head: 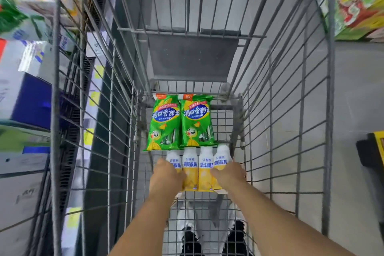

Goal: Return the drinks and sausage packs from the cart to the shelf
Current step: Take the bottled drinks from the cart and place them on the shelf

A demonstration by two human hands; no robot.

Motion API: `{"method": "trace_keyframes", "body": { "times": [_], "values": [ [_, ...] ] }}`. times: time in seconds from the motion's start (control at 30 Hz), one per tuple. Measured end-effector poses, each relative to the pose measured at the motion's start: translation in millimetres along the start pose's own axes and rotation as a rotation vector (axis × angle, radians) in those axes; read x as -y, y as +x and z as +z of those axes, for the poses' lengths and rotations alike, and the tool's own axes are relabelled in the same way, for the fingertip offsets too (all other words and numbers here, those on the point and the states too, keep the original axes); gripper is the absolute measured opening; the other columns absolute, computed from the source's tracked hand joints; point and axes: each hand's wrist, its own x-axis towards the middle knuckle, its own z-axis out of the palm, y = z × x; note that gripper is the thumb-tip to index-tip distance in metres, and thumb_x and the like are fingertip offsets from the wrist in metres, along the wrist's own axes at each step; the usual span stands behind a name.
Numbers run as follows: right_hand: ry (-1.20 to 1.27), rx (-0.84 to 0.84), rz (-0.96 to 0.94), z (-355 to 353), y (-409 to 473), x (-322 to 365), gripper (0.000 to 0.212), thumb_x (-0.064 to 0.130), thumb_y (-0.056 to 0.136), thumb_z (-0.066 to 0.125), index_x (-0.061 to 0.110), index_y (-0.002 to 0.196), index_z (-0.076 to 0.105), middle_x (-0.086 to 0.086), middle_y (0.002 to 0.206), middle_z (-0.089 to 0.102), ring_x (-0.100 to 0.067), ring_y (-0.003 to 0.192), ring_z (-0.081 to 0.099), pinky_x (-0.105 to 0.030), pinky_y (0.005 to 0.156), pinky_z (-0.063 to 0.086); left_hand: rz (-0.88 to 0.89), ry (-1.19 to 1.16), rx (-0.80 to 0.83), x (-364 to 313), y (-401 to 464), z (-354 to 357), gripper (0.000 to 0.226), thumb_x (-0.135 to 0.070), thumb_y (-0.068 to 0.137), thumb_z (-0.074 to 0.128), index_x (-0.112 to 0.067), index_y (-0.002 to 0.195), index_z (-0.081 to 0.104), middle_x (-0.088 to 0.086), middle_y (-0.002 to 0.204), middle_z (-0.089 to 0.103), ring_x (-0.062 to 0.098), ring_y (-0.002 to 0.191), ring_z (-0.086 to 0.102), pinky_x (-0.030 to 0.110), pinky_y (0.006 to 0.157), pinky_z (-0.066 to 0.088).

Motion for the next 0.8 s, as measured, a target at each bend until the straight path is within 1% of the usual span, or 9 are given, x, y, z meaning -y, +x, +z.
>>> {"method": "trace_keyframes", "body": {
  "times": [0.1, 0.17, 0.27, 0.33, 0.4, 0.47, 0.57, 0.7, 0.8],
  "values": [
    [0.093, 0.074, -0.018, -13, -19, 0, 0.031, 0.037, 0.081, 0.076, 0.011, 0.095, 0.067, -0.006, 0.102, 0.069, -0.025, 0.096, 0.068, -0.028, 0.074, 0.054, -0.058, -0.071, 0.067, 3, -23, -16, 0.05, -0.032, 0.078, 0.072, 0.001, 0.111, 0.056, 0.0, 0.066, 0.06, 0.012, 0.055, 0.058, 0.025, 0.05, 0.046],
    [0.174, 0.129, -0.03, -29, -43, 3, 0.034, 0.037, 0.072, 0.083, 0.014, 0.091, 0.068, -0.007, 0.1, 0.072, -0.025, 0.093, 0.072, -0.036, 0.082, 0.061, -0.064, -0.108, 0.109, 3, -48, -32, 0.045, -0.038, 0.071, 0.077, -0.006, 0.1, 0.064, -0.001, 0.069, 0.065, 0.011, 0.056, 0.061, 0.023, 0.048, 0.048],
    [0.263, 0.179, -0.092, -63, -81, 9, 0.059, 0.045, 0.043, 0.09, 0.009, 0.086, 0.07, -0.01, 0.092, 0.077, -0.028, 0.083, 0.076, -0.049, 0.079, 0.063, -0.018, -0.123, 0.127, -4, -93, -66, 0.027, -0.033, 0.073, 0.075, -0.012, 0.076, 0.06, -0.001, 0.066, 0.058, 0.012, 0.053, 0.053, 0.022, 0.045, 0.04],
    [0.311, 0.203, -0.142, -94, -115, 25, 0.071, 0.044, 0.037, 0.093, 0.005, 0.091, 0.072, -0.014, 0.089, 0.078, -0.031, 0.081, 0.078, -0.048, 0.078, 0.063, 0.048, -0.17, 0.102, -12, -123, -99, 0.025, -0.03, 0.071, 0.077, -0.014, 0.067, 0.057, 0.003, 0.068, 0.059, 0.018, 0.057, 0.055, 0.025, 0.052, 0.048],
    [0.326, 0.201, -0.206, -132, -160, 48, 0.064, 0.035, 0.041, 0.095, 0.003, 0.091, 0.07, -0.019, 0.088, 0.078, -0.037, 0.085, 0.077, -0.05, 0.076, 0.063, 0.125, -0.17, 0.044, -23, -157, -139, 0.025, -0.031, 0.071, 0.079, -0.014, 0.068, 0.06, 0.007, 0.075, 0.062, 0.021, 0.067, 0.058, 0.028, 0.061, 0.05],
    [0.314, 0.178, -0.315, -165, -205, 71, 0.056, 0.029, 0.043, 0.094, 0.003, 0.088, 0.074, -0.018, 0.088, 0.079, -0.038, 0.09, 0.076, -0.056, 0.079, 0.061, 0.206, -0.212, -0.052, -30, -192, -178, 0.031, -0.038, 0.066, 0.08, -0.012, 0.077, 0.069, 0.006, 0.079, 0.069, 0.021, 0.071, 0.065, 0.029, 0.063, 0.053],
    [0.222, 0.082, -0.513, -206, -271, 99, 0.041, 0.028, 0.047, 0.093, 0.011, 0.08, 0.077, -0.008, 0.085, 0.079, -0.024, 0.081, 0.077, -0.044, 0.075, 0.063, 0.289, -0.297, -0.219, -37, -249, -232, 0.039, -0.04, 0.061, 0.084, -0.014, 0.087, 0.073, 0.006, 0.085, 0.074, 0.02, 0.078, 0.071, 0.032, 0.067, 0.056],
    [0.118, 0.009, -0.726, -244, -359, 122, 0.042, 0.035, 0.05, 0.093, 0.012, 0.081, 0.074, -0.003, 0.082, 0.077, -0.016, 0.075, 0.073, -0.037, 0.069, 0.061, 0.366, -0.407, -0.425, -29, -335, -295, 0.031, -0.04, 0.065, 0.083, -0.019, 0.079, 0.065, -0.002, 0.074, 0.069, 0.014, 0.07, 0.065, 0.028, 0.059, 0.049],
    [0.025, -0.011, -0.923, -261, -424, 129, 0.045, 0.038, 0.053, 0.091, 0.014, 0.087, 0.075, -0.003, 0.085, 0.077, -0.015, 0.073, 0.071, -0.034, 0.067, 0.059, 0.37, -0.463, -0.585, -5, -397, -328, 0.038, -0.047, 0.059, 0.083, -0.021, 0.08, 0.066, -0.001, 0.073, 0.068, 0.016, 0.07, 0.066, 0.031, 0.061, 0.052]
  ]
}}
